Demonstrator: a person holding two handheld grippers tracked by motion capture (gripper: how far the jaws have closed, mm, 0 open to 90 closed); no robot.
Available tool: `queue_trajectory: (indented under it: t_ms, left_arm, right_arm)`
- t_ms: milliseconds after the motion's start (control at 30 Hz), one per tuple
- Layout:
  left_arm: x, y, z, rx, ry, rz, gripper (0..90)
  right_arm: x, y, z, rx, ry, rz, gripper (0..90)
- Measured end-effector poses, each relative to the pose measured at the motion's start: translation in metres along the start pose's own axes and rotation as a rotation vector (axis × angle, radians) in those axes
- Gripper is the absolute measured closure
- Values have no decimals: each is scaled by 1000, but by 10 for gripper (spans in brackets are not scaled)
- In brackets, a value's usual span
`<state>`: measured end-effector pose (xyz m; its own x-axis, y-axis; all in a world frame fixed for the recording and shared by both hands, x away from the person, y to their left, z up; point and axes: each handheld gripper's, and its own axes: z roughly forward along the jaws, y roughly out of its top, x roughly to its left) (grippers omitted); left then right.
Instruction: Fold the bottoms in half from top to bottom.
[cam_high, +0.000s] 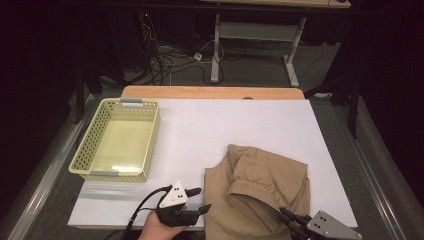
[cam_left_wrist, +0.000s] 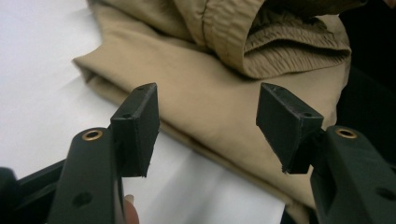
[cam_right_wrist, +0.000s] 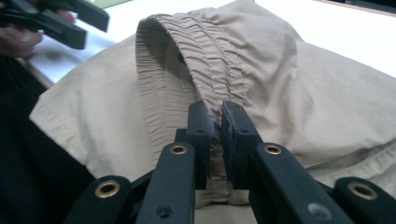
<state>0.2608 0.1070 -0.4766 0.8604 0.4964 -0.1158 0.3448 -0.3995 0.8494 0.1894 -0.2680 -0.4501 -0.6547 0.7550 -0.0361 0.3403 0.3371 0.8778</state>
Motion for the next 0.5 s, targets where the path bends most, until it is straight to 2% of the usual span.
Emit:
queue_trajectory:
  t_ms: [133, 267, 333, 367, 467, 500]
  left_arm:
    - [-6, 6, 5, 6, -11, 32, 372]
    - [-12, 19, 15, 29, 21, 47, 362]
    - [-14, 27, 24, 71, 44, 56, 367]
    - [-14, 27, 24, 71, 44, 56, 368]
    - [-16, 38, 40, 109, 63, 66, 373]
    - [-16, 44, 52, 114, 84, 51, 395]
  right_arm:
    - [7, -5, 9, 32, 33, 2, 821]
    - [12, -10, 17, 60, 48, -7, 788]
    - [11, -11, 17, 56, 55, 2, 720]
    - [11, -11, 17, 56, 55, 2, 720]
    - [10, -11, 15, 50, 60, 19, 612]
    - [9, -12, 15, 48, 53, 26, 577]
